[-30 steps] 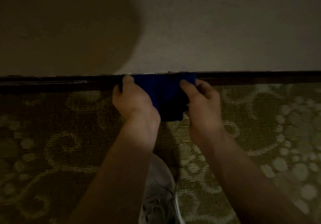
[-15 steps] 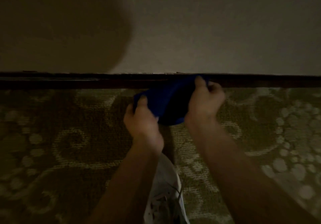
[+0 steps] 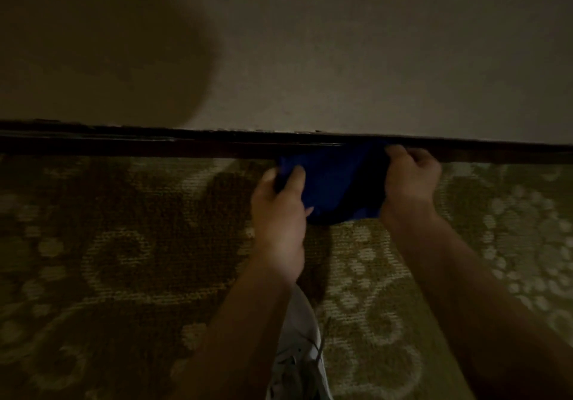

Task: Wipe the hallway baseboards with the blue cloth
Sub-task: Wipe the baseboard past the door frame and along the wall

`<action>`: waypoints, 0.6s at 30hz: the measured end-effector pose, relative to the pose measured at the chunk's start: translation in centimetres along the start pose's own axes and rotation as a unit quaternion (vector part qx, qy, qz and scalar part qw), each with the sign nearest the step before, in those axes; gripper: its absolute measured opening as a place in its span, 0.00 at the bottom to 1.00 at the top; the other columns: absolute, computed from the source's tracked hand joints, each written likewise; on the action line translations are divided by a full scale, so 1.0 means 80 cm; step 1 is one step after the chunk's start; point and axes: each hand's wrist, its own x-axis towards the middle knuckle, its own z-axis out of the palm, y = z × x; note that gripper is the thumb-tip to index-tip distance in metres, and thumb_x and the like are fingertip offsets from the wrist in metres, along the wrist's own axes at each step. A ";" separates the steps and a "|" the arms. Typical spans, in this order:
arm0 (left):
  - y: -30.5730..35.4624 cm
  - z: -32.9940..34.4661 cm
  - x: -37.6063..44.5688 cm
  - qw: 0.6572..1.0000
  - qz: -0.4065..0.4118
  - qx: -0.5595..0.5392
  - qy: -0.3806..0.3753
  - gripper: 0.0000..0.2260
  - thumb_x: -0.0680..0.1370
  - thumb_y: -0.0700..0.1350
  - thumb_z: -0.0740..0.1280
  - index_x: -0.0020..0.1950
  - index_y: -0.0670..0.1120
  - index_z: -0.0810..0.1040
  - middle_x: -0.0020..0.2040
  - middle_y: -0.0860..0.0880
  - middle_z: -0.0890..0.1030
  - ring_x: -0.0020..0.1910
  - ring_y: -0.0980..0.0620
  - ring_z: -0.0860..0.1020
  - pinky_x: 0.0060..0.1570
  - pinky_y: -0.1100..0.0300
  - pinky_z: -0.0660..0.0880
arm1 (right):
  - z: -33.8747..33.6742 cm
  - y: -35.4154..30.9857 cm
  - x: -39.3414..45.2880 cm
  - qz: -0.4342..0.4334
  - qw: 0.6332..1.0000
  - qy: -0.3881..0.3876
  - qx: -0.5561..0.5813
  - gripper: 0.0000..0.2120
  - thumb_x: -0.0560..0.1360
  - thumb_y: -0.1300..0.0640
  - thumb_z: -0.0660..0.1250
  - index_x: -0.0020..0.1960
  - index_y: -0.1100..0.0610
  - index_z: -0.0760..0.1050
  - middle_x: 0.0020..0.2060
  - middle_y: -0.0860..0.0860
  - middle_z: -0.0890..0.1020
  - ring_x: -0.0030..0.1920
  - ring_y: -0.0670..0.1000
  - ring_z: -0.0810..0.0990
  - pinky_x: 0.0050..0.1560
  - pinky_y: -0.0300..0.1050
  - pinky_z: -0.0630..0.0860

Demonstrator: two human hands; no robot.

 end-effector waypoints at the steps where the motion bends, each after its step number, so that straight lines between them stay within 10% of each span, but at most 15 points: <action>1: 0.000 0.001 -0.004 0.999 0.002 -0.009 0.032 0.04 0.81 0.45 0.65 0.48 0.54 0.75 0.49 0.53 0.80 0.47 0.55 0.80 0.48 0.59 0.78 | 0.010 0.001 -0.006 -0.015 1.000 0.016 -0.009 0.06 0.78 0.59 0.64 0.42 0.56 0.73 0.38 0.51 0.78 0.41 0.50 0.77 0.43 0.44 0.75; 5: 0.014 -0.023 -0.001 0.976 0.027 -0.110 0.184 0.16 0.82 0.45 0.63 0.70 0.55 0.68 0.56 0.53 0.75 0.46 0.56 0.75 0.51 0.59 0.76 | 0.076 0.011 -0.075 -0.086 0.992 -0.050 -0.074 0.13 0.79 0.58 0.64 0.61 0.61 0.75 0.51 0.57 0.82 0.52 0.55 0.80 0.57 0.50 0.78; 9: 0.035 -0.060 0.022 0.964 0.050 -0.141 0.222 0.23 0.85 0.47 0.56 0.79 0.44 0.58 0.77 0.42 0.64 0.71 0.41 0.68 0.70 0.55 0.63 | 0.113 0.007 -0.125 -0.035 0.967 -0.239 -0.077 0.06 0.78 0.55 0.66 0.50 0.57 0.76 0.45 0.57 0.83 0.47 0.56 0.83 0.50 0.57 0.82; 11: 0.039 -0.061 0.025 0.971 0.062 -0.115 0.201 0.21 0.84 0.47 0.58 0.75 0.41 0.64 0.70 0.40 0.72 0.64 0.40 0.74 0.64 0.49 0.72 | 0.097 0.001 -0.115 -0.011 0.963 -0.263 -0.061 0.06 0.78 0.55 0.68 0.48 0.57 0.77 0.44 0.57 0.83 0.47 0.57 0.83 0.50 0.58 0.82; 14: 0.042 -0.044 0.023 0.983 0.066 -0.095 0.144 0.05 0.82 0.46 0.63 0.54 0.56 0.75 0.47 0.56 0.78 0.43 0.58 0.77 0.37 0.64 0.74 | 0.060 0.000 -0.081 0.024 0.985 -0.169 0.010 0.07 0.78 0.58 0.68 0.41 0.54 0.75 0.40 0.53 0.81 0.45 0.54 0.81 0.48 0.50 0.81; 18: 0.041 -0.046 0.015 0.991 0.060 -0.058 0.103 0.08 0.81 0.45 0.65 0.45 0.58 0.75 0.45 0.57 0.79 0.44 0.58 0.78 0.46 0.61 0.76 | 0.077 0.002 -0.072 0.040 0.997 -0.014 0.057 0.04 0.80 0.59 0.63 0.52 0.58 0.75 0.46 0.53 0.79 0.49 0.54 0.79 0.49 0.46 0.78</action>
